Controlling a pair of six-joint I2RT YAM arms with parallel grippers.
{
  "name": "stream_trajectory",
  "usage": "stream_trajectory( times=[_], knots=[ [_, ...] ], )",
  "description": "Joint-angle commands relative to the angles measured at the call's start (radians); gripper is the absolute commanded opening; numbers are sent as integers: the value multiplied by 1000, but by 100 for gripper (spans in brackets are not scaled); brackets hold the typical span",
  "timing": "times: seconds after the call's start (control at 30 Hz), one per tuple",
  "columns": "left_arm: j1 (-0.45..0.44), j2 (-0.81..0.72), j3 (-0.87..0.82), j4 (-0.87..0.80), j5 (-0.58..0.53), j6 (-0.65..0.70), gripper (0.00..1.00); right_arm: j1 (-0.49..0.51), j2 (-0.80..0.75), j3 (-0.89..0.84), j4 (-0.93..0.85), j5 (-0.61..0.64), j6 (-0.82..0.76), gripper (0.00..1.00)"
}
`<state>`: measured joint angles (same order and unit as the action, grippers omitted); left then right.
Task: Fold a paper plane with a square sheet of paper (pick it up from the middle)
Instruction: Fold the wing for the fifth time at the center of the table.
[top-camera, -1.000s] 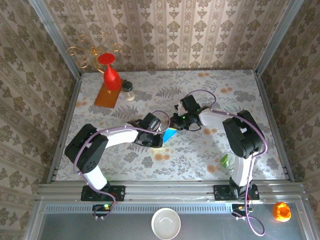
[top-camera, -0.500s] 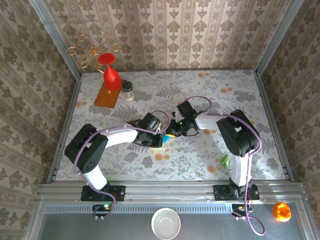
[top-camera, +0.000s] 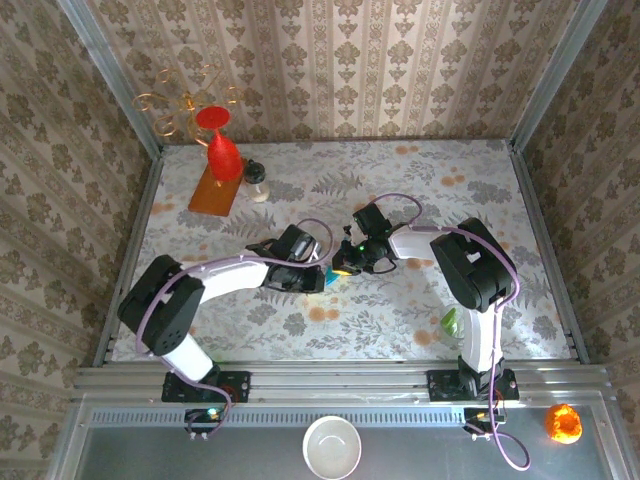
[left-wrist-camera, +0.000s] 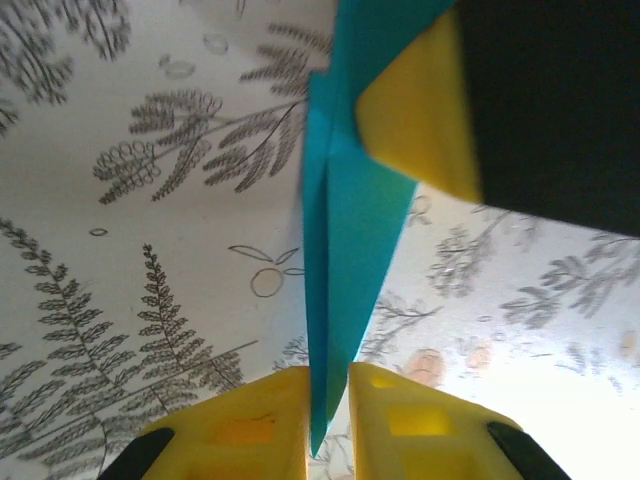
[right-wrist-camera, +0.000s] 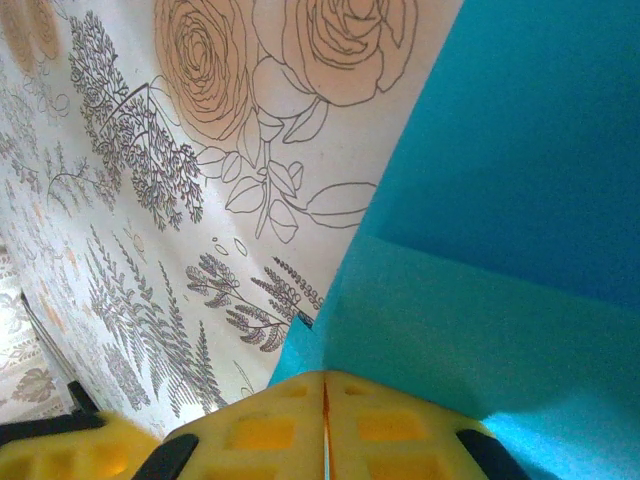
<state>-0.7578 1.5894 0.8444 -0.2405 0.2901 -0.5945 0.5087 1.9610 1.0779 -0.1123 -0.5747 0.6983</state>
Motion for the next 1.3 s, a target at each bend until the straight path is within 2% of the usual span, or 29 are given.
stream_trajectory(
  times=[0.0,0.17,0.3,0.43,0.57,0.73,0.9,1.1,1.27],
  knots=[
    [-4,-51,-2,18,0,-32,18,2,56,-14,-70,105,-25,11],
    [-16,0,3,111,62,-71,12,3,65,-13,-80,111,-19,10],
    [-19,14,22,90,39,-70,11,2,63,-12,-82,112,-16,10],
    [-18,-27,33,-12,-40,-40,20,-1,58,-12,-87,114,-17,10],
    [-13,-105,-13,-47,-49,-29,29,-2,55,-13,-84,113,-14,10],
    [6,-176,-44,-61,-63,-30,31,-4,55,-10,-85,110,-15,10],
    [9,-102,-35,119,65,-67,19,-4,66,-9,-85,108,-13,10],
    [0,87,90,146,125,-48,5,-5,72,-13,-80,97,-7,7],
    [22,150,92,160,156,-52,0,-11,69,-18,-85,92,-7,5]
  ],
)
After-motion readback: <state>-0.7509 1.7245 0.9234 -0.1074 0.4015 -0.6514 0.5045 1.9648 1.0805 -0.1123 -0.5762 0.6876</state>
